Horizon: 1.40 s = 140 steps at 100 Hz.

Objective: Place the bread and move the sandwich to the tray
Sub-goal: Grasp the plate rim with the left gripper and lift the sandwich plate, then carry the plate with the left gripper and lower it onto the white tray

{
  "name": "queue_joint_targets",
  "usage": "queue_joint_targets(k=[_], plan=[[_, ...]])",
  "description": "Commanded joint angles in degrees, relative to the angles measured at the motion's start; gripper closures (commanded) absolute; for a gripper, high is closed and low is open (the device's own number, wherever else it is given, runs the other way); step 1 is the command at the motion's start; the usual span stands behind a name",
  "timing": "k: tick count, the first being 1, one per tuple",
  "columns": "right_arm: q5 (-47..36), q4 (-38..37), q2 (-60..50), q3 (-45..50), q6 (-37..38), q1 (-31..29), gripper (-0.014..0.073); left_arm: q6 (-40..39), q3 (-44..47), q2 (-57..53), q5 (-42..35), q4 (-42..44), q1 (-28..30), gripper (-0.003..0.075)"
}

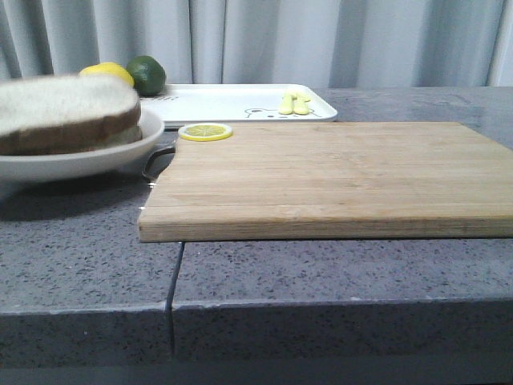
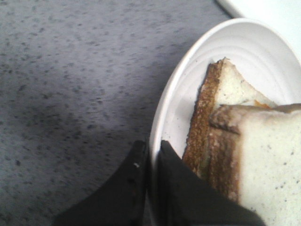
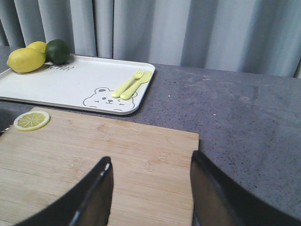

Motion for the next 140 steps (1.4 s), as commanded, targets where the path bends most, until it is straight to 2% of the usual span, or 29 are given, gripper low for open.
queue_joint_targets(k=[1,18,39,51,69,107,140], plan=[[-4.77,-0.50,-0.08,-1.48,-0.25,-0.30,0.0207,-0.51,-2.34,-4.27,-3.08,-4.15,0.07,0.0739],[-4.77,-0.50,-0.08,-1.48,-0.25,-0.30,0.0207,-0.51,-5.80,-6.09,-3.32,-5.54,0.07,0.0739],[-4.77,-0.50,-0.08,-1.48,-0.25,-0.30,0.0207,-0.02,-13.22,-1.76,-3.38,-6.54,0.07,0.0739],[-4.77,-0.50,-0.08,-1.48,-0.25,-0.30,0.0207,1.44,-19.63,4.03,-1.86,-9.10,0.07,0.0739],[-4.77,-0.50,-0.08,-1.48,-0.25,-0.30,0.0207,12.34,-30.50,14.32,4.25,-19.17,0.07,0.0739],[-4.77,-0.50,-0.08,-1.48,-0.25,-0.30,0.0207,12.55,-54.31,34.47,14.27,-20.42,0.07,0.0739],[-3.61,-0.50,-0.08,-1.48,-0.25,-0.30,0.0207,12.64,-67.44,48.34,19.66,-23.52,-0.34,0.0739]])
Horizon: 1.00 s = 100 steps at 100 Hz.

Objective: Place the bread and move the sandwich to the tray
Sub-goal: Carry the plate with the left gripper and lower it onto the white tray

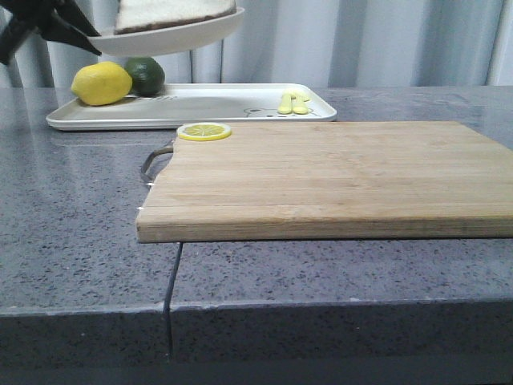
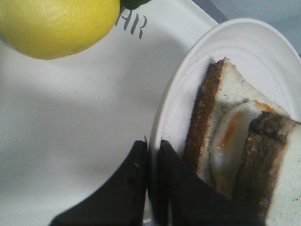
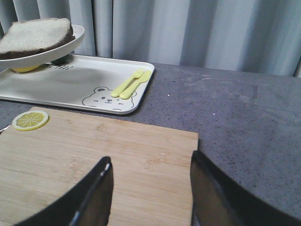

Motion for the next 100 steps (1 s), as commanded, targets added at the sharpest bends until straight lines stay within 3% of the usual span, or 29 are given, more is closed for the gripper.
queue_joint_targets(k=[1,38,100], plan=[[-3.52,-0.50,-0.08,-1.48,-0.25,-0.30,0.0207,-0.39,-5.03,-0.72,-0.37,-5.52,-0.34,0.0739],[1.63,-0.50,-0.08,-1.48,-0.25,-0.30,0.0207,-0.39,-10.20,5.78,-1.08,-5.74,-2.80,0.0739],[1.56,-0.50,-0.08,-1.48,-0.25,-0.30,0.0207,0.43,-10.20,5.78,-4.08,-0.99,-3.68,0.0740]])
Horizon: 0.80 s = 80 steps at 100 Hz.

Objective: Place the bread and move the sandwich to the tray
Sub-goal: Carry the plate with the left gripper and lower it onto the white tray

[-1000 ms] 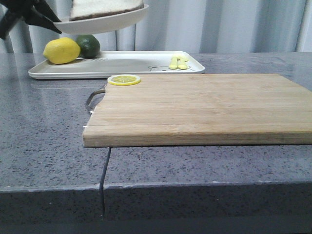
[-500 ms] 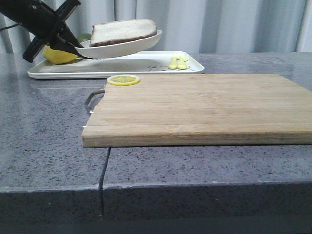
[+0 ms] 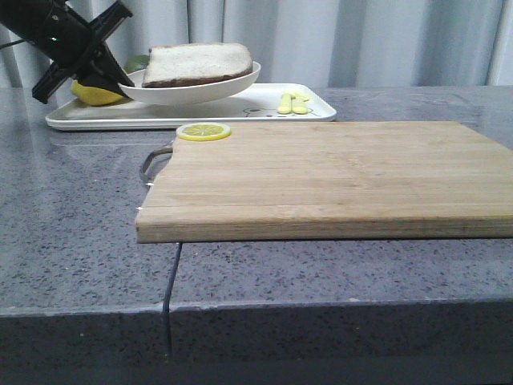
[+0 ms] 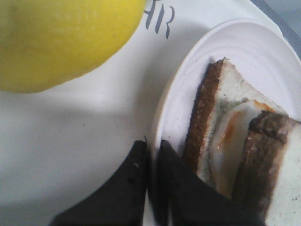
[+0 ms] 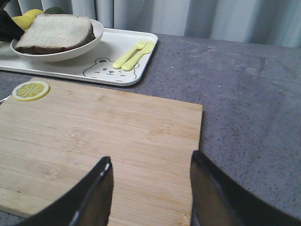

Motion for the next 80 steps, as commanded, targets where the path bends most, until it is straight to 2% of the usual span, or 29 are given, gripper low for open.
queue_joint_targets(k=[1,80], plan=[[-4.28,-0.50,-0.08,-1.48,-0.25,-0.30,0.0207,-0.34,-2.37,-4.19,-2.56,-4.09,-0.75,0.0740],[-4.28,-0.50,-0.08,-1.48,-0.25,-0.30,0.0207,-4.65,-2.37,-3.41,-4.63,0.20,-1.61,0.0740]])
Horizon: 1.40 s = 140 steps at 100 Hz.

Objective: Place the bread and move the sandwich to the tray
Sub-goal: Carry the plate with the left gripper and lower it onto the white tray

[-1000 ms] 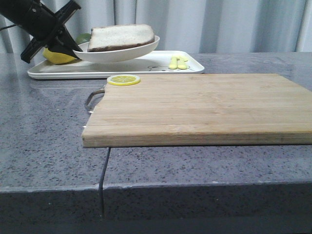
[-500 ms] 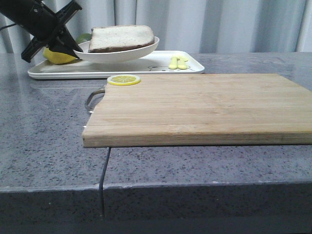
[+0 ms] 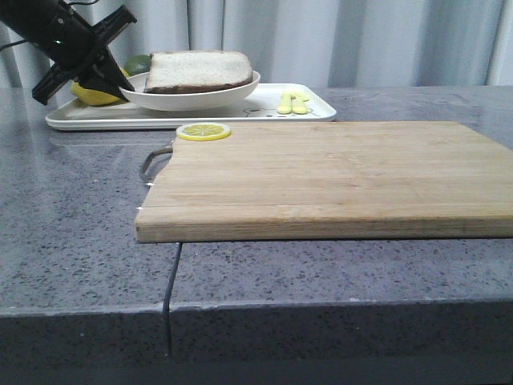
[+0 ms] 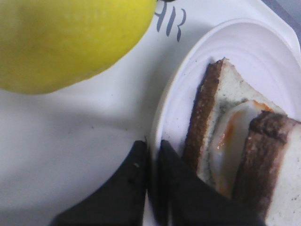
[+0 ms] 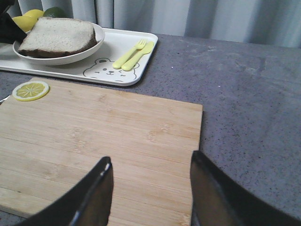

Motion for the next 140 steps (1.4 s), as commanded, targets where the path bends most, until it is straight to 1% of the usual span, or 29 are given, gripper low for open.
queue_joint_targets(k=[1,29,95,103,117,140], plan=[[-4.28,-0.50,-0.08,-1.48,-0.25,-0.30,0.0207,-1.71,-2.37,-3.42,-2.68,-3.83,-0.49,0.0740],[-4.28,-0.50,-0.08,-1.48,-0.25,-0.30,0.0207,-2.10,-2.37,-1.30,-2.11,-3.98,-1.33,0.0740],[-5.65,-0.50,-0.08,-1.48,-0.25,-0.30,0.0207,-2.10,-2.37,-1.31,-2.72,-4.09,-1.33,0.0738],[-5.73,-0.50,-0.08,-1.48,-0.25,-0.30,0.0207,-2.10,-2.37,-1.31,-2.62,-4.09,-1.33,0.0728],[-6.60,-0.50,-0.08,-1.48,-0.25,-0.30,0.0207,-2.10,-2.37,-1.31,-2.15,-5.46,-0.89,0.0650],[-8.70,-0.50,-0.08,-1.48,-0.25,-0.30,0.0207,-2.10,-2.37,-1.31,-0.50,-5.83,0.36,0.0423]])
